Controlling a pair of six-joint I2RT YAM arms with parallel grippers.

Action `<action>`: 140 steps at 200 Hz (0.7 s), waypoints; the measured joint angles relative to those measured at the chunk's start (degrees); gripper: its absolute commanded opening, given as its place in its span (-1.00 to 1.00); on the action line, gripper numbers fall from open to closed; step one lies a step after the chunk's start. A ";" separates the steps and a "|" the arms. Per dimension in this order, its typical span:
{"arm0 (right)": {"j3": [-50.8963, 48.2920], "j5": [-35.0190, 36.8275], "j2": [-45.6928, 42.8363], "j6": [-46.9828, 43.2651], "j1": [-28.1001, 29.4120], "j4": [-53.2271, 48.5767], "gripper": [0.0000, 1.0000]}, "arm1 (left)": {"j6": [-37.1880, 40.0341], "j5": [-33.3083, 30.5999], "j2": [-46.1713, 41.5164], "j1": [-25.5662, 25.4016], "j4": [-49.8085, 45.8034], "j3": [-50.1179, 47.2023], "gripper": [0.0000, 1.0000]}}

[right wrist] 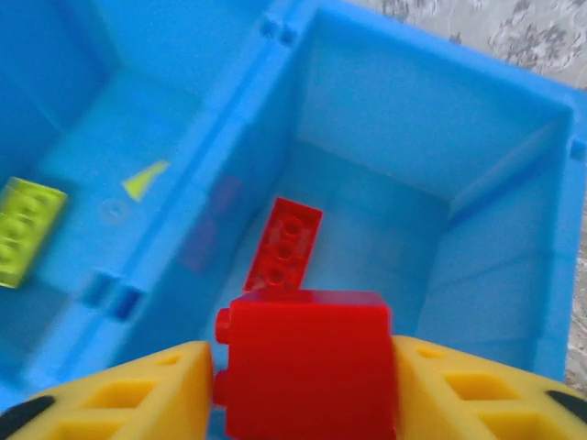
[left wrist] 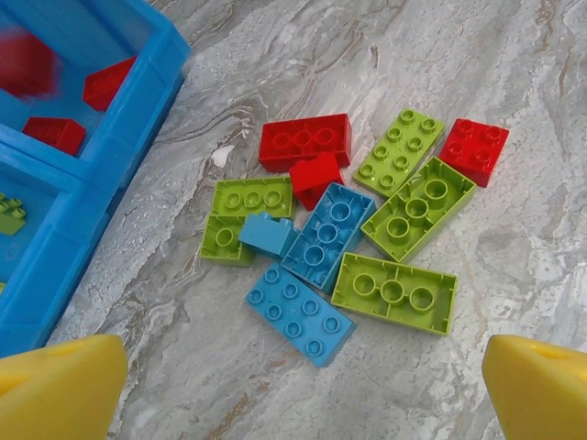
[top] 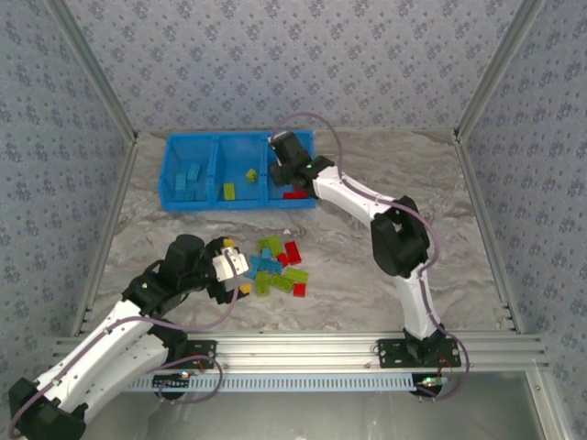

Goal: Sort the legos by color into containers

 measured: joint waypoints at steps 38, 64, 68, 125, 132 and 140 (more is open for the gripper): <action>1.60 -0.04 -0.70 -0.02 -0.26 -2.95 0.20 | -1.84 -0.48 0.63 0.02 0.02 0.00 0.98; -5.51 -1.40 -8.76 0.09 0.09 -2.23 0.28 | -8.09 -2.08 1.31 0.33 0.68 0.22 0.99; -7.08 -1.88 -10.40 0.09 0.13 -2.01 0.30 | -9.14 -2.32 1.62 0.50 0.68 0.44 0.99; -31.91 -10.25 -43.87 1.95 2.43 2.34 0.63 | -34.93 -9.94 12.39 3.52 0.04 13.70 0.99; -34.16 -11.85 -47.01 2.14 2.62 2.38 0.67 | -39.06 -10.38 13.60 3.52 0.13 14.47 0.98; -36.61 -13.88 -50.07 2.34 2.71 2.60 0.71 | -43.78 -10.64 14.99 3.52 0.26 14.93 0.95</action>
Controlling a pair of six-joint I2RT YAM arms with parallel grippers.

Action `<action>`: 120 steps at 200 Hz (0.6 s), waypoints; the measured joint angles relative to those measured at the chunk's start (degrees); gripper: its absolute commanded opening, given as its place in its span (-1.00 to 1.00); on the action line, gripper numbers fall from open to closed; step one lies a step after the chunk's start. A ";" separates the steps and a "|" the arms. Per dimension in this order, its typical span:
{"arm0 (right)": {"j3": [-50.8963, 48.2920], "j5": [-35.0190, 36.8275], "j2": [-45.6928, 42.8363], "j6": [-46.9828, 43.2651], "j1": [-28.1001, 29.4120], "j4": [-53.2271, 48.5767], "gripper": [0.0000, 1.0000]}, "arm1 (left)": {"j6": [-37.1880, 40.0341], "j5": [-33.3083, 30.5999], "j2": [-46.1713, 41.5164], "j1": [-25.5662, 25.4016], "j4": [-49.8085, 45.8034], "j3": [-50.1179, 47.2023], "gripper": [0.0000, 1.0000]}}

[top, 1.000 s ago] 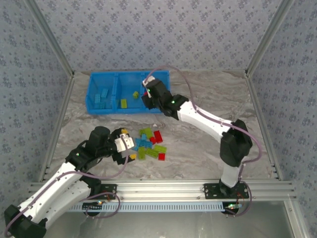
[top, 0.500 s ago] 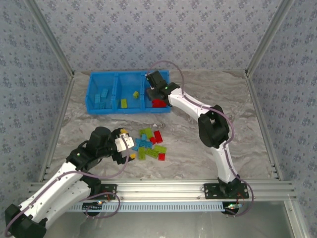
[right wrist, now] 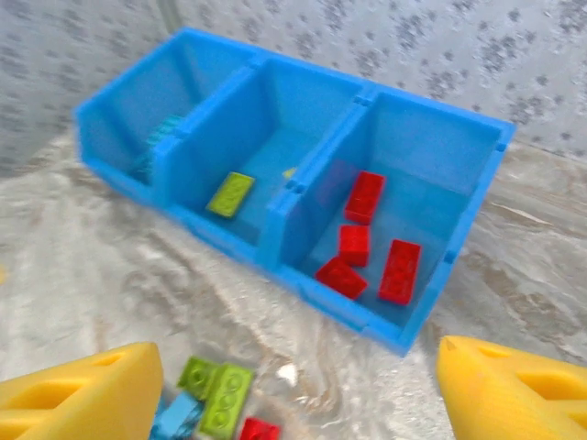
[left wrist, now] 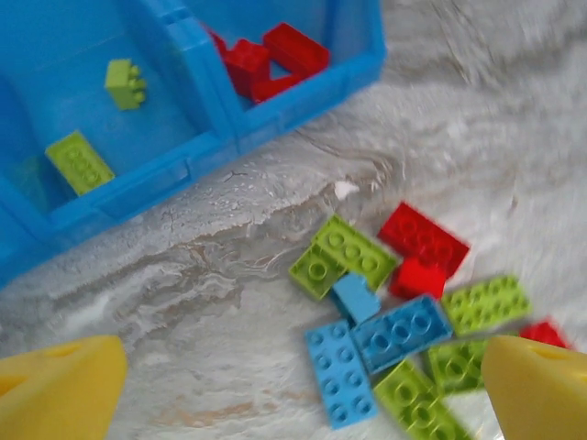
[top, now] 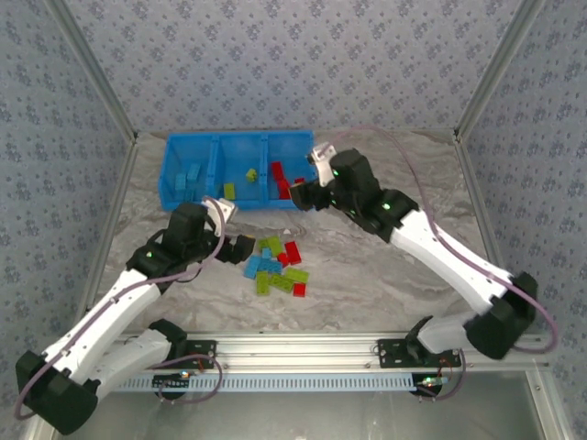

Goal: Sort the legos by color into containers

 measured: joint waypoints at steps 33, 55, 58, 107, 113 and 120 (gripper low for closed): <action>-7.41 -7.72 -5.29 1.66 0.22 -1.55 0.80 | -18.80 -0.55 8.17 -0.44 2.03 0.13 0.76; -10.16 -9.33 -4.55 2.58 0.92 -3.19 0.80 | -27.87 -2.54 15.56 -2.16 3.43 0.92 0.55; -10.43 -9.53 -4.44 2.62 0.96 -3.37 0.80 | -29.20 -2.78 16.74 -2.32 3.54 1.16 0.55; -11.50 -10.40 -3.48 3.30 1.18 -3.54 0.80 | -34.82 -2.10 36.92 -3.08 0.79 13.35 0.36; -11.50 -10.40 -3.34 3.43 1.18 -3.43 0.81 | -34.99 -1.81 38.95 -3.13 0.76 14.69 0.30; -11.50 -10.40 -3.17 3.58 1.18 -3.26 0.80 | -35.19 -1.55 40.65 -3.19 0.90 15.56 0.22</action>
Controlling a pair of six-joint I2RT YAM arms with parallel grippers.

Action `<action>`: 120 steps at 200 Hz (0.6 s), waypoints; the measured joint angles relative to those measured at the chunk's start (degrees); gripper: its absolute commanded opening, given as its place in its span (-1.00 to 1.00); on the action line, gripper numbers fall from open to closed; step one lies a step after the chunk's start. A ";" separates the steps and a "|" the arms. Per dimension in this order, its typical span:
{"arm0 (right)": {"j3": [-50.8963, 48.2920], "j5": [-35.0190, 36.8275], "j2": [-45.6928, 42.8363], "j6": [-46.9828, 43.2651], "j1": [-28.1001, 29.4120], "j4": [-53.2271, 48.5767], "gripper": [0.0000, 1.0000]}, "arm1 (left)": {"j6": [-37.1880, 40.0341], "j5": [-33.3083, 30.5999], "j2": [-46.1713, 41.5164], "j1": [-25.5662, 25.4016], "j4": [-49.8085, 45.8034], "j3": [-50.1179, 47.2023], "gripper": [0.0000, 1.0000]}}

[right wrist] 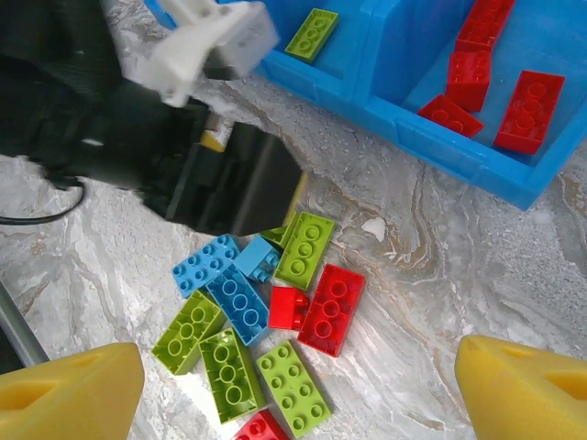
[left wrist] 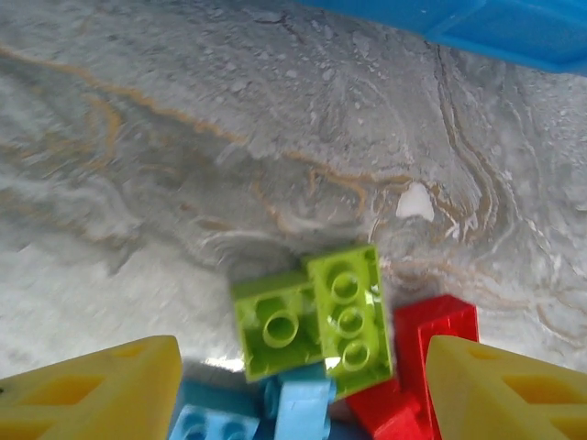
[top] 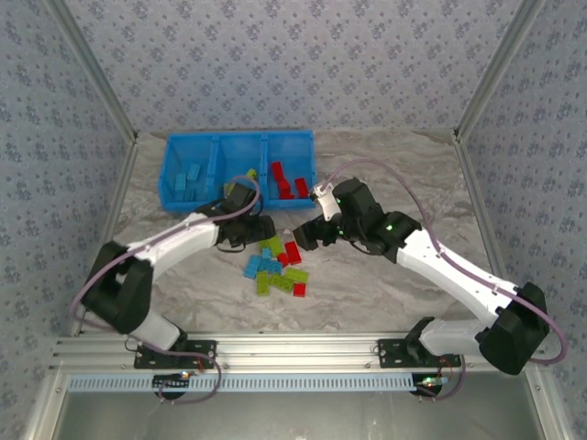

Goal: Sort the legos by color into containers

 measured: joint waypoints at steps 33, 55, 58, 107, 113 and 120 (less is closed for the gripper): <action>0.00 0.04 0.63 0.76 0.22 0.26 0.80 | -0.66 0.31 4.46 -0.74 0.02 0.39 0.05; 0.00 0.04 0.63 1.01 0.37 0.39 0.81 | -0.61 0.46 5.42 -0.87 0.02 0.31 -0.02; 0.00 0.04 0.63 1.01 0.37 0.42 0.80 | -0.63 0.46 5.49 -0.87 0.02 0.24 -0.03; -0.07 0.02 0.74 1.66 0.37 1.07 0.80 | -0.61 -0.44 5.55 -0.87 -0.70 -1.57 -0.18; -0.07 0.04 0.83 1.81 0.37 1.16 0.80 | -0.48 -0.68 5.55 -0.87 -0.79 -1.66 -0.21; -0.07 0.04 0.85 1.90 0.37 1.27 0.80 | -0.46 -0.83 5.53 -0.87 -0.87 -1.68 -0.23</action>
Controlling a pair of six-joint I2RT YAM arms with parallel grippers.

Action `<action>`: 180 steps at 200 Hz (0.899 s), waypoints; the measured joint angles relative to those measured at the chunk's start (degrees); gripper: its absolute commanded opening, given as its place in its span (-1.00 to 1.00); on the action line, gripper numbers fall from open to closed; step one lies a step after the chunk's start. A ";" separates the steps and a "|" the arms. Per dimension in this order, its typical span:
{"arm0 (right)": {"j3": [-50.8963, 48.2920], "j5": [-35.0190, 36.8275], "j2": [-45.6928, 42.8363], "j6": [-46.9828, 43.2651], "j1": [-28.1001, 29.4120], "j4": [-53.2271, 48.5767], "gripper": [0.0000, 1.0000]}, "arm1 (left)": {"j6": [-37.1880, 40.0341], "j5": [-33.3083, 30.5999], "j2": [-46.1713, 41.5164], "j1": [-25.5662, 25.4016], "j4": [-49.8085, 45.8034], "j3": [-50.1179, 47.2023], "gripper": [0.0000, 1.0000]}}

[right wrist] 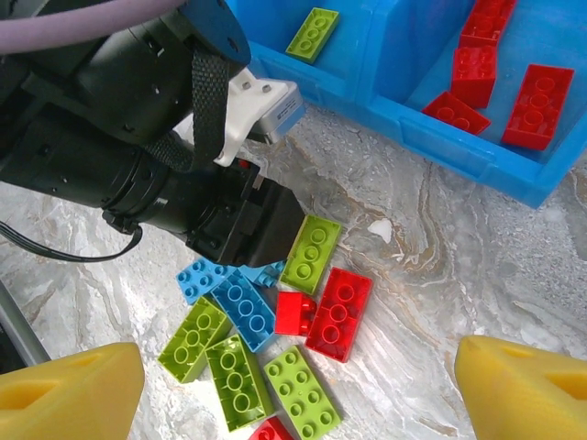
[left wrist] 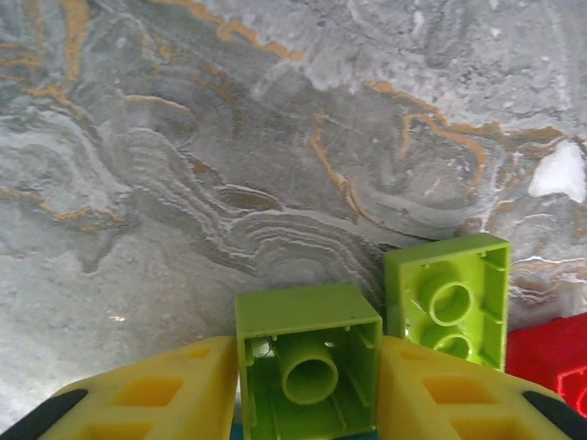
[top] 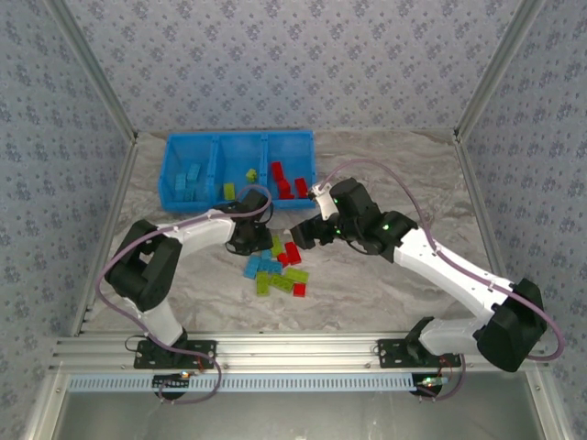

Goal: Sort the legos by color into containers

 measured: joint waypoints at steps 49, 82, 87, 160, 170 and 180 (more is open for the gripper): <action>0.00 -1.01 0.24 0.13 0.37 0.00 0.81 | 0.90 -1.92 -2.32 -0.09 -0.68 -1.38 -0.50; -0.02 -2.69 0.83 0.13 0.76 0.02 0.81 | 2.05 -5.88 -10.03 -0.09 -2.89 -1.92 -0.52; -0.02 -2.86 0.83 0.13 0.76 0.07 0.81 | 2.60 -6.88 -11.50 -0.09 -3.30 -1.68 -0.52; 0.00 -3.02 0.92 0.13 1.05 0.46 0.81 | 16.81 -20.83 -3.30 5.38 -2.34 23.10 -0.54; 0.00 -2.86 0.92 0.13 1.22 0.42 0.81 | 18.36 -21.79 1.25 6.80 -1.42 26.69 -0.53; 0.00 -2.58 0.87 0.13 1.51 0.35 0.81 | 19.56 -22.27 5.31 7.93 -0.85 29.46 -0.46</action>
